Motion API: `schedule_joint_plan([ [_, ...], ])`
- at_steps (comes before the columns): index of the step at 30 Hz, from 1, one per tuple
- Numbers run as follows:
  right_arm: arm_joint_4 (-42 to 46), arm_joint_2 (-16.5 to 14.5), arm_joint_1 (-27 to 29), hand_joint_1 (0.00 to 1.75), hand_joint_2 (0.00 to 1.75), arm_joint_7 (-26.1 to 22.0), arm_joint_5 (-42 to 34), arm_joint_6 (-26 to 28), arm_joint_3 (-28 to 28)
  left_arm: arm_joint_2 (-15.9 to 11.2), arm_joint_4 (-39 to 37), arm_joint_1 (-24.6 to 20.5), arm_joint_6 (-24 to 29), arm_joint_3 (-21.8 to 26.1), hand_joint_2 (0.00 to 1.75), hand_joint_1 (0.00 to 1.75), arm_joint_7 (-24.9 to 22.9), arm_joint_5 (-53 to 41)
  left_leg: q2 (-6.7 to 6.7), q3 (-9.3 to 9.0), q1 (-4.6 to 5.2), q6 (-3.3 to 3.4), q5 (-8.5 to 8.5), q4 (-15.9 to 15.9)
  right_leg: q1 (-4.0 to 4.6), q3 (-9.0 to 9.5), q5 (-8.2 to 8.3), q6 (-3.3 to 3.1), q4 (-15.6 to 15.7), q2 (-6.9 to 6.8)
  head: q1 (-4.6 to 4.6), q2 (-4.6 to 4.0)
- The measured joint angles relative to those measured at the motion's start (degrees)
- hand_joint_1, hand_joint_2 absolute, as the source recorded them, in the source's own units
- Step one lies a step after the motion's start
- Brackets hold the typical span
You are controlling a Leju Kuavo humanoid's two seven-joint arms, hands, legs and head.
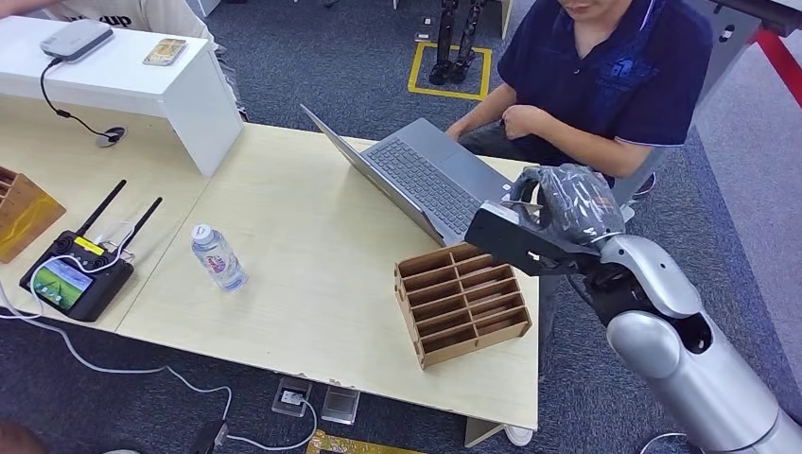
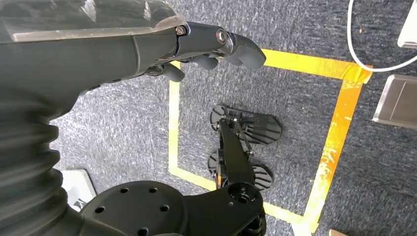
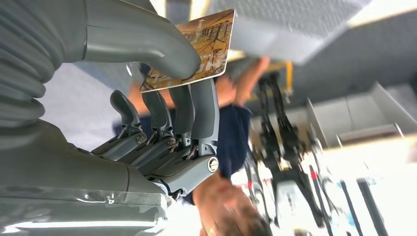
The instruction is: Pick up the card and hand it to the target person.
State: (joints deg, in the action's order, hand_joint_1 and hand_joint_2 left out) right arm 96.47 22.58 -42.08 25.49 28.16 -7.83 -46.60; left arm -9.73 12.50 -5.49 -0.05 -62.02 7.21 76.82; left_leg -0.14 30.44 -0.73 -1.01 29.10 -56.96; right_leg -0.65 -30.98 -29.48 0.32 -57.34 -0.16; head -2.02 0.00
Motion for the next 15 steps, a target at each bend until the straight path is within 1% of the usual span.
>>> schedule_joint_plan([
  [4, 0.4, 0.0, -0.2, 1.40, 1.75, -1.4, 4.5, 3.0, -0.2, 0.0, 0.0, 0.0, -0.3, 0.0, 1.75, 0.00, 0.2, -0.1, -0.01, 0.03, 0.00, 0.00, 0.00, 0.0, 0.00, 0.00, 0.00, 0.00, 0.0, -0.01, 0.00, 0.00],
  [8, -1.8, -0.7, -0.1, 1.40, 1.75, -4.1, 10.8, 10.3, -0.3, 0.0, 0.0, -0.1, -0.4, 0.0, 1.75, 0.00, 0.6, -0.1, -0.02, 0.04, 0.00, 0.00, 0.00, 0.0, 0.00, 0.01, 0.00, 0.00, 0.0, -0.01, 0.01, 0.00],
  [11, -4.8, -1.5, -0.1, 1.40, 1.75, -6.0, 14.0, 15.4, -0.2, 0.0, 0.0, -0.1, -0.5, 0.0, 1.75, 0.00, 0.8, -0.2, -0.03, 0.05, 0.00, 0.00, 0.00, 0.0, 0.00, 0.01, 0.00, 0.00, 0.0, -0.02, 0.01, 0.00],
  [13, -7.1, -2.1, 0.0, 1.40, 1.75, -6.6, 15.7, 18.2, -0.2, 0.0, 0.0, -0.1, -0.5, 0.0, 1.75, 0.00, 0.9, -0.3, -0.03, 0.05, 0.00, 0.00, 0.00, 0.0, 0.00, 0.00, 0.00, 0.00, 0.0, -0.02, 0.01, 0.00],
  [15, -9.2, -2.6, 0.0, 1.40, 1.75, -6.9, 17.0, 19.8, -0.2, 0.0, 0.0, -0.1, -0.5, 0.0, 1.75, 0.00, 1.0, -0.4, -0.03, 0.06, 0.00, 0.00, 0.00, 0.0, 0.00, 0.00, 0.00, 0.00, 0.0, -0.02, 0.01, 0.00],
])
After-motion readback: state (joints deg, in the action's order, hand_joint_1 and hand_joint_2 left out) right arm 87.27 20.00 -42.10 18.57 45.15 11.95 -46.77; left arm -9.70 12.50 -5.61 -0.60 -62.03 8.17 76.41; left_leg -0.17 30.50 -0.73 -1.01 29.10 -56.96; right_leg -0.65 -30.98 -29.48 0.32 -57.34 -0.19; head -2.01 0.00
